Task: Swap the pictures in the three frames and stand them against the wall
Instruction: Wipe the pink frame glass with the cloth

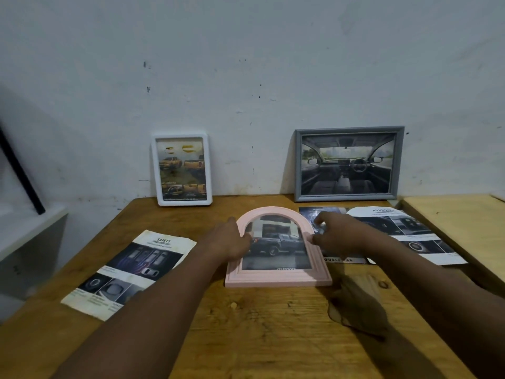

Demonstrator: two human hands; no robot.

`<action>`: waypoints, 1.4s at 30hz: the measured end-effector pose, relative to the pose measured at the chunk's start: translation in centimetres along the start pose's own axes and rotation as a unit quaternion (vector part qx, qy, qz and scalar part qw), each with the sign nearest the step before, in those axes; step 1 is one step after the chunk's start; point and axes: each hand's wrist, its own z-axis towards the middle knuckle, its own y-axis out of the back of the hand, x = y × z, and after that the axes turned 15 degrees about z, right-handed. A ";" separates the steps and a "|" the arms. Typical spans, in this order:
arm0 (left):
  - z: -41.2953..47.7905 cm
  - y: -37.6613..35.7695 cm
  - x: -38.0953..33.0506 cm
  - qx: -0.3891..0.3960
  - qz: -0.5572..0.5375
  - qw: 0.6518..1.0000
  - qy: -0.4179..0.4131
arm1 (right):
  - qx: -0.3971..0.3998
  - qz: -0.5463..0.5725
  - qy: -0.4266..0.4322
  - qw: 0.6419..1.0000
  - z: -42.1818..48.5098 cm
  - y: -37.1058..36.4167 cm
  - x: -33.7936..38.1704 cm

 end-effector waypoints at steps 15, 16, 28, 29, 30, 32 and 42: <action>0.1 -0.2 -0.4 -0.039 -0.186 0.982 -0.010 | -0.086 0.058 0.003 0.995 1.7 -1.7 2.7; 0.5 0.2 -0.3 -0.057 -0.212 0.975 -0.023 | -0.108 0.065 0.020 0.992 1.8 -1.2 3.2; 1.2 3.1 0.6 -0.239 -0.210 0.941 -0.118 | -0.200 0.191 0.251 0.928 3.9 -2.2 4.1; 1.2 2.7 0.6 -0.234 -0.214 0.941 -0.118 | -0.194 0.196 0.253 0.927 4.3 -2.6 3.7; 1.3 2.3 0.5 -0.223 -0.215 0.944 -0.114 | -0.188 0.196 0.254 0.928 4.8 -3.0 3.3; 1.8 1.4 0.5 -0.207 -0.209 0.949 -0.111 | -0.177 0.188 0.247 0.934 5.9 -3.5 2.5; 7.4 0.2 0.6 -0.192 -0.194 0.958 -0.086 | -0.151 0.192 0.237 0.940 13.0 -3.9 2.0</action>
